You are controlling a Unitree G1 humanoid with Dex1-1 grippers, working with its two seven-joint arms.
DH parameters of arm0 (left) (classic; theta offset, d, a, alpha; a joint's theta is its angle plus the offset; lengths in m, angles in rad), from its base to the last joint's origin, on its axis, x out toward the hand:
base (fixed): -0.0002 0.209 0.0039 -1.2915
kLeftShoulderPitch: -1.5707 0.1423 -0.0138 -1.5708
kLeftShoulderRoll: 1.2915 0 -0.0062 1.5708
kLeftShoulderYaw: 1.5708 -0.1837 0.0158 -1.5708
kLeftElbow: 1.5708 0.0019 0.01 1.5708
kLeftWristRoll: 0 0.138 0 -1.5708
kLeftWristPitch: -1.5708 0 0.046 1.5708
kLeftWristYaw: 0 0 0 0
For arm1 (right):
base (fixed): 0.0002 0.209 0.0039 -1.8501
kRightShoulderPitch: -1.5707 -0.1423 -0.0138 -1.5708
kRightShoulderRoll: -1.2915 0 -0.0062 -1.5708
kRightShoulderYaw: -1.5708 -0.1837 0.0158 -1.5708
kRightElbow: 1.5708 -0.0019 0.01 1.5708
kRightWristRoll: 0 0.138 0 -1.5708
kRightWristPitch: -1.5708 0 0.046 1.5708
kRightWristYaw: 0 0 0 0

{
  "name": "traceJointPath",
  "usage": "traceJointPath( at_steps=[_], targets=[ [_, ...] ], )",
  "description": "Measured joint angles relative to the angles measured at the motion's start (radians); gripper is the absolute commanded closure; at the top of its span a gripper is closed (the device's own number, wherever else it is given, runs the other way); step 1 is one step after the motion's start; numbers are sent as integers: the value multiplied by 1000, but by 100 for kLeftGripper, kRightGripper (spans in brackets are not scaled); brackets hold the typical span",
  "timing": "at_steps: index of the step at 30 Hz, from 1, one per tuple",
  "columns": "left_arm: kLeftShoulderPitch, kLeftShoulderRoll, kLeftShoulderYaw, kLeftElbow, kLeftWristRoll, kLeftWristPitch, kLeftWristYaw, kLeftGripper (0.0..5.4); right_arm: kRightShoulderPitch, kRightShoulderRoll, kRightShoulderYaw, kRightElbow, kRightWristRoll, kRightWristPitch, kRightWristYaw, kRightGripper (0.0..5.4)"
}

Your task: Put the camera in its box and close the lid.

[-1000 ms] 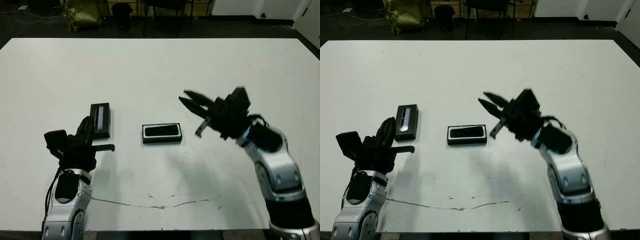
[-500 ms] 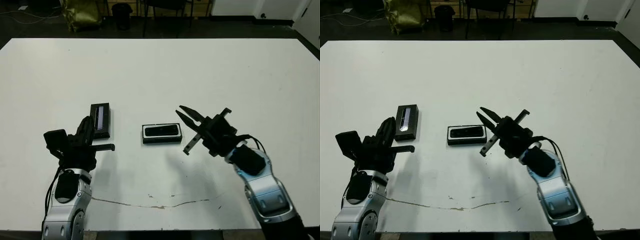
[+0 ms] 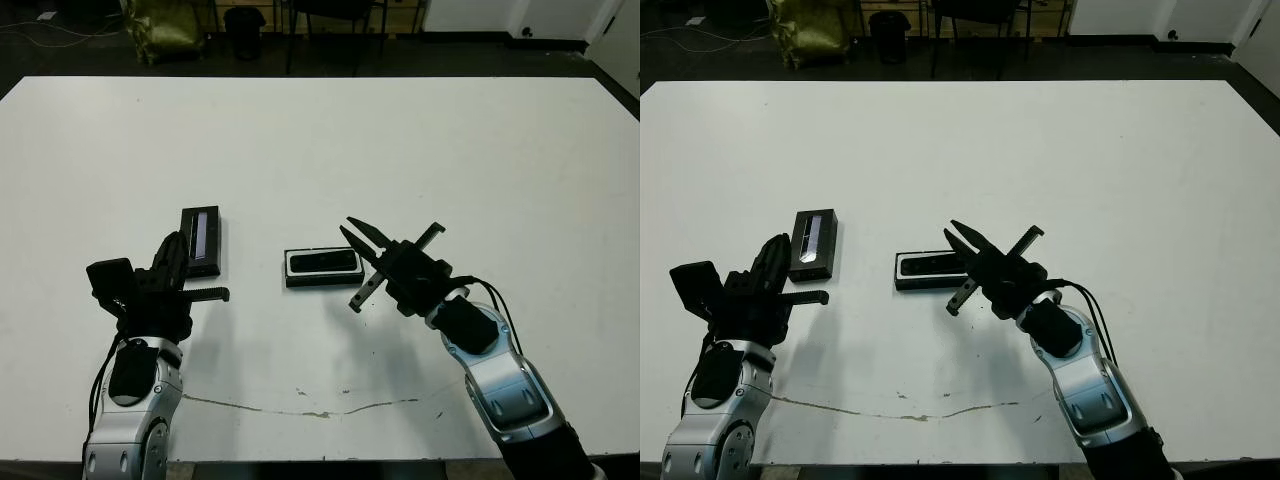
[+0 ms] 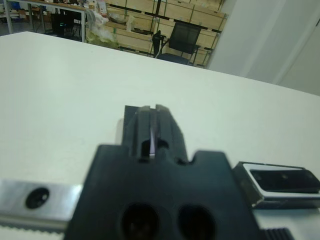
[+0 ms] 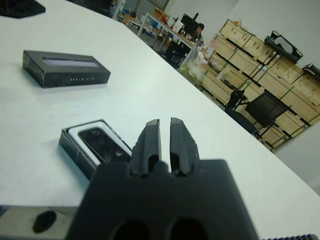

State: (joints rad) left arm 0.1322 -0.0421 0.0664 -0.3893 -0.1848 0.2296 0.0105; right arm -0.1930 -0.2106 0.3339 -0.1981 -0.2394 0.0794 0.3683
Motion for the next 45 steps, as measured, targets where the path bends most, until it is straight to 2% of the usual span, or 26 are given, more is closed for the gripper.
traceJointPath(
  at_steps=[11,20,45],
  targets=[
    [0,0,1,0,-5,0,0,540,-31,4,27,31,-59,68,0,537],
    [2,1,0,7,-1,-21,-4,540,-47,11,47,60,-87,157,7,537],
    [4,1,0,13,14,-23,-4,540,-66,-13,67,119,-93,158,49,537]
  ],
)
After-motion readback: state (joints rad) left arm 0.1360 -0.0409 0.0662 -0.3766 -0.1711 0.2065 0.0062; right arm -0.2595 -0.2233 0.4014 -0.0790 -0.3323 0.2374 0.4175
